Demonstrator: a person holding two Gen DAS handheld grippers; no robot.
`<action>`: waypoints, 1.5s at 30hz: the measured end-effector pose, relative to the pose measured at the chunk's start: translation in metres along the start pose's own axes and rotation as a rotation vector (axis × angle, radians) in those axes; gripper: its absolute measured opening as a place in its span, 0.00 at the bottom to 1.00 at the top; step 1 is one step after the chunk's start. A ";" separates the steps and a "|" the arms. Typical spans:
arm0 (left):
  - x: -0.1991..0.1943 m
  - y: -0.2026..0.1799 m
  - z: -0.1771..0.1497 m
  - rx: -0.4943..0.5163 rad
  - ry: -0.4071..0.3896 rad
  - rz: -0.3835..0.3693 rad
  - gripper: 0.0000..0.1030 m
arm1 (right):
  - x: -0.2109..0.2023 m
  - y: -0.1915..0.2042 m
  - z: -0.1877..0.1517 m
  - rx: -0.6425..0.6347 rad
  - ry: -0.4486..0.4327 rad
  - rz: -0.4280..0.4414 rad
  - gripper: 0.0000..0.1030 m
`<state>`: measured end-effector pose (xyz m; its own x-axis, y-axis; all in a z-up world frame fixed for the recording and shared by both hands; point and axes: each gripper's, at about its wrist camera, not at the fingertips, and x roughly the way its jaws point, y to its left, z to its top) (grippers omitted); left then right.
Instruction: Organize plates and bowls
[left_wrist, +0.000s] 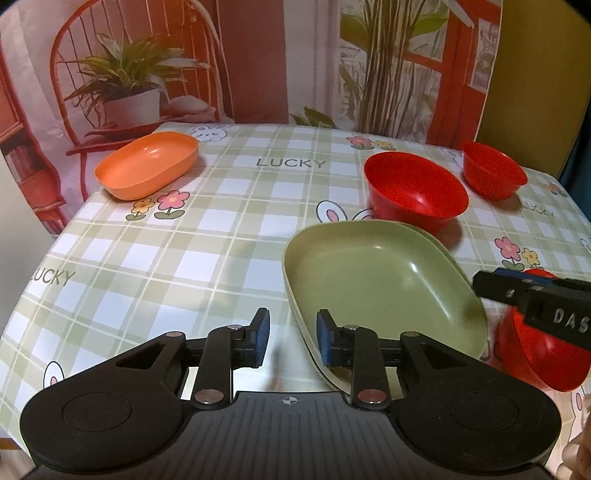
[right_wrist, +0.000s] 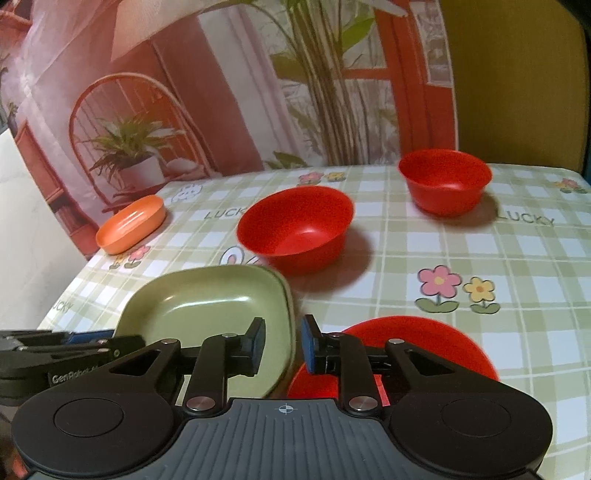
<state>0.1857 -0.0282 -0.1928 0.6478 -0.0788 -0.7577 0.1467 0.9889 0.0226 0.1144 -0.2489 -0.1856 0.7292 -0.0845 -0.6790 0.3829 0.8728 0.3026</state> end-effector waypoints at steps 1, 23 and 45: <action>0.000 0.000 0.000 -0.004 0.000 -0.002 0.29 | 0.000 -0.001 0.000 0.001 -0.003 -0.003 0.20; 0.009 0.010 0.000 -0.042 0.033 -0.028 0.30 | 0.001 0.006 0.003 -0.032 0.000 -0.013 0.21; -0.074 0.177 0.112 -0.091 -0.245 0.176 0.33 | 0.025 0.120 0.094 -0.155 -0.073 0.141 0.22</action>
<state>0.2477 0.1385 -0.0593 0.8196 0.0776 -0.5676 -0.0443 0.9964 0.0723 0.2324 -0.1913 -0.1034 0.8109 0.0140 -0.5850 0.1862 0.9416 0.2805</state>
